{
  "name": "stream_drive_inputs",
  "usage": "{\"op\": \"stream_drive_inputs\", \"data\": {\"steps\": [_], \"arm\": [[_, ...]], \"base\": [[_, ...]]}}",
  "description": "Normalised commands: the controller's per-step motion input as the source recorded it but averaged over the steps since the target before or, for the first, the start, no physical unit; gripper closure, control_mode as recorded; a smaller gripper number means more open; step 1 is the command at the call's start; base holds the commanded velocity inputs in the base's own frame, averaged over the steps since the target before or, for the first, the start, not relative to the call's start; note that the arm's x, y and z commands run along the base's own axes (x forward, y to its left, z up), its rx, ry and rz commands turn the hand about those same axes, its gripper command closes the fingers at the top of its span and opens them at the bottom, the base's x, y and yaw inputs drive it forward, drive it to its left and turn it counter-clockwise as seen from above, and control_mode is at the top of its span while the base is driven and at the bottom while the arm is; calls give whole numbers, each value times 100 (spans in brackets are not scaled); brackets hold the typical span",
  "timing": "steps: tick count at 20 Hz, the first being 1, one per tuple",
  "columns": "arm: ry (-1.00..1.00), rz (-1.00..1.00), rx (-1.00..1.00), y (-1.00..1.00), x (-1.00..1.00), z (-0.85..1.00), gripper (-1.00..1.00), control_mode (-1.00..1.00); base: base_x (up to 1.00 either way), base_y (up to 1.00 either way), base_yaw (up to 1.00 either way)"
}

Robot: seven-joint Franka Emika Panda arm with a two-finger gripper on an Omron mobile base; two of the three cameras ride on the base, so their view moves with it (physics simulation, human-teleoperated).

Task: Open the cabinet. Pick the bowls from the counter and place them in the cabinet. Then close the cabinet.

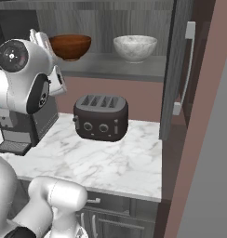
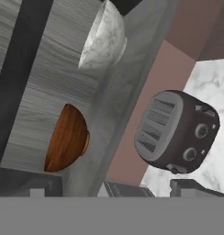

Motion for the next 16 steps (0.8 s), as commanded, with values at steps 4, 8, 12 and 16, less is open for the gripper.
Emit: {"op": "stream_drive_inputs", "data": {"steps": [4, 8, 12, 16], "arm": [[0, -11, 1, -32, -30, 1, -100, -100], [0, -8, 0, -31, -35, 5, -100, -100], [0, -8, 0, -27, -38, 11, -100, -100], [0, -9, 0, -26, -34, 20, -100, -100]], "base": [[0, 0, 0], [0, 0, 0], [0, 0, 0], [0, 0, 0]]}}
